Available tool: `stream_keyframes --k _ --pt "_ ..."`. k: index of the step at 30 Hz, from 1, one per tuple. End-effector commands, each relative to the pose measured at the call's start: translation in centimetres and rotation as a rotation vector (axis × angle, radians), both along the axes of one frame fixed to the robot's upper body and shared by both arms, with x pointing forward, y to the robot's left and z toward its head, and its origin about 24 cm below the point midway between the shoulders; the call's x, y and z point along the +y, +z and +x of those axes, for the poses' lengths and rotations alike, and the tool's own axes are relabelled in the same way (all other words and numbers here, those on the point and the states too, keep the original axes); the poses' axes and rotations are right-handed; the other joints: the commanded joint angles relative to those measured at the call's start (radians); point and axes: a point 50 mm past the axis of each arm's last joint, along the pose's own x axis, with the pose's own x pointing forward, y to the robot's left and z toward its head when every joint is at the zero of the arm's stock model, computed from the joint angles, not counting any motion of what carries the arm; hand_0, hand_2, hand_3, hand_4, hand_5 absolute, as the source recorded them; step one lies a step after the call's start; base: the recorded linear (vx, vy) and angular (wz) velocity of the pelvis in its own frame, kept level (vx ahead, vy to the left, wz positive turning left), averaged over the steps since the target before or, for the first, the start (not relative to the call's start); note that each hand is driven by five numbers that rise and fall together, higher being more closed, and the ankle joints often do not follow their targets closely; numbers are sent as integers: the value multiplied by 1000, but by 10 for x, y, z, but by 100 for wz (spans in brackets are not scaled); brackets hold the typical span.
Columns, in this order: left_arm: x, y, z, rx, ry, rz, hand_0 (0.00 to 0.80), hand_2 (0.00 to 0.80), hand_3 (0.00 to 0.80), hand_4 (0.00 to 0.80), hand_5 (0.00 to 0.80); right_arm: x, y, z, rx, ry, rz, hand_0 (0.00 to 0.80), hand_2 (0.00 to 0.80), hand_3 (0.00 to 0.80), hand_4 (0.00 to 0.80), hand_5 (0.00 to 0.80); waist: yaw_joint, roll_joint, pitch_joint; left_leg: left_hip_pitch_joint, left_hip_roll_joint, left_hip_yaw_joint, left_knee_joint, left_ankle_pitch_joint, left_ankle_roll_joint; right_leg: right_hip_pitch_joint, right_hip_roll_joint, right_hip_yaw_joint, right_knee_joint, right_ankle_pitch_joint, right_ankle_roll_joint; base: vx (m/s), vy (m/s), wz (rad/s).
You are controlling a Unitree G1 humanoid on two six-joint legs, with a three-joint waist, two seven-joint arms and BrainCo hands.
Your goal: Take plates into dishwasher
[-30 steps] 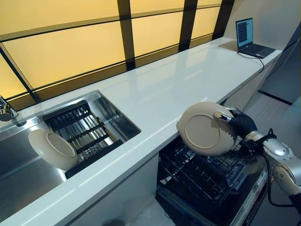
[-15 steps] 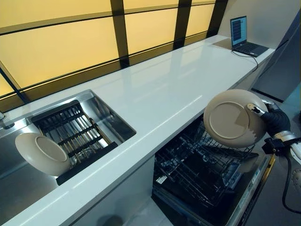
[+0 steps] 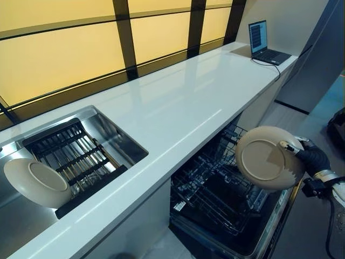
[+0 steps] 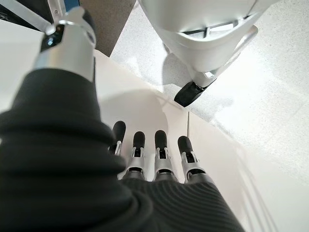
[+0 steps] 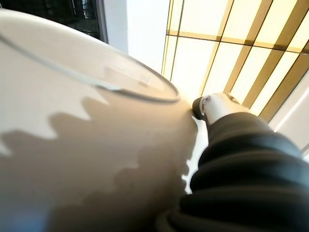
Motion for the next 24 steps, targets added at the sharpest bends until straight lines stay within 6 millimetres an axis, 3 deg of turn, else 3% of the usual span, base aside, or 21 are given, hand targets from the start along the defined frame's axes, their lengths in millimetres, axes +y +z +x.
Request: stream_keyframes --k 1,11,24 --pt "22 12 16 -65 59 46 0 0 0 0 0 -2 14 0 -92 -7 -45 800 800 800 800 800 4 -37 -21 -92 26 13 -6 30 -16 11 6 14 58 -50 -32 0 0 0" --pt "19 11 17 -58 40 46 0 0 0 0 0 0 -5 -2 -39 -52 -164 800 800 800 800 800 10 -36 -20 -89 23 8 -5 30 -14 16 12 14 46 -43 -31 12 -2 0" --pt "12 10 20 -54 7 30 0 0 0 0 0 13 6 5 -107 -111 -391 800 800 800 800 800 29 -22 -21 -87 17 -4 -6 25 -11 23 7 7 49 -49 -30 0 0 0"
